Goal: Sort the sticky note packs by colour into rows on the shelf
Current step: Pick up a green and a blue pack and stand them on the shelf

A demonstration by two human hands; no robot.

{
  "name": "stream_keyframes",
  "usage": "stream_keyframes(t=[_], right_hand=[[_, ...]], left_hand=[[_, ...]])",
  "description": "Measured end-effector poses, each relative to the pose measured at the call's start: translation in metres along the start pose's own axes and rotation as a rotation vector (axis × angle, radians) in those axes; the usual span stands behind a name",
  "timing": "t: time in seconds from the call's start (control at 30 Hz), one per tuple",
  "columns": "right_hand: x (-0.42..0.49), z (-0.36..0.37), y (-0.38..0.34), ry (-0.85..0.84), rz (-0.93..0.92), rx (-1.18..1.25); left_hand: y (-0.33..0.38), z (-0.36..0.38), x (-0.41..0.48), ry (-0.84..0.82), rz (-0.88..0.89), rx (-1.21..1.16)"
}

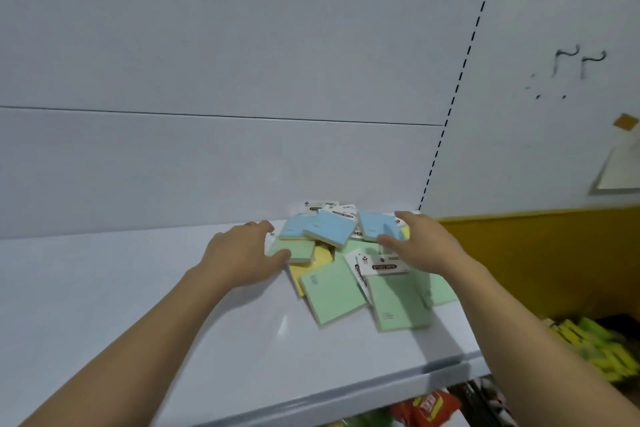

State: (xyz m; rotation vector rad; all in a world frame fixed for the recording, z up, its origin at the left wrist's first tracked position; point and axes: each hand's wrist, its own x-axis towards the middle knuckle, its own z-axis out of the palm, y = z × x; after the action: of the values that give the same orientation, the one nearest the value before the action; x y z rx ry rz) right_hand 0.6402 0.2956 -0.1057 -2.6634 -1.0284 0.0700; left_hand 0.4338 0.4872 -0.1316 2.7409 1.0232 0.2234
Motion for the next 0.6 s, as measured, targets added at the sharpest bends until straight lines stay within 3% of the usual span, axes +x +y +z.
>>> stream_keyframes(t=[0.13, 0.4, 0.6], right_hand=[[0.033, 0.001, 0.010, -0.014, 0.027, 0.044], [0.073, 0.012, 0.005, -0.118, 0.069, -0.091], [0.084, 0.013, 0.007, -0.153, 0.080, -0.076]], left_hand=[[0.011, 0.007, 0.021, -0.072, -0.117, -0.034], [0.027, 0.017, 0.039, -0.192, -0.298, -0.192], [0.024, 0.018, 0.047, -0.283, -0.337, -0.505]])
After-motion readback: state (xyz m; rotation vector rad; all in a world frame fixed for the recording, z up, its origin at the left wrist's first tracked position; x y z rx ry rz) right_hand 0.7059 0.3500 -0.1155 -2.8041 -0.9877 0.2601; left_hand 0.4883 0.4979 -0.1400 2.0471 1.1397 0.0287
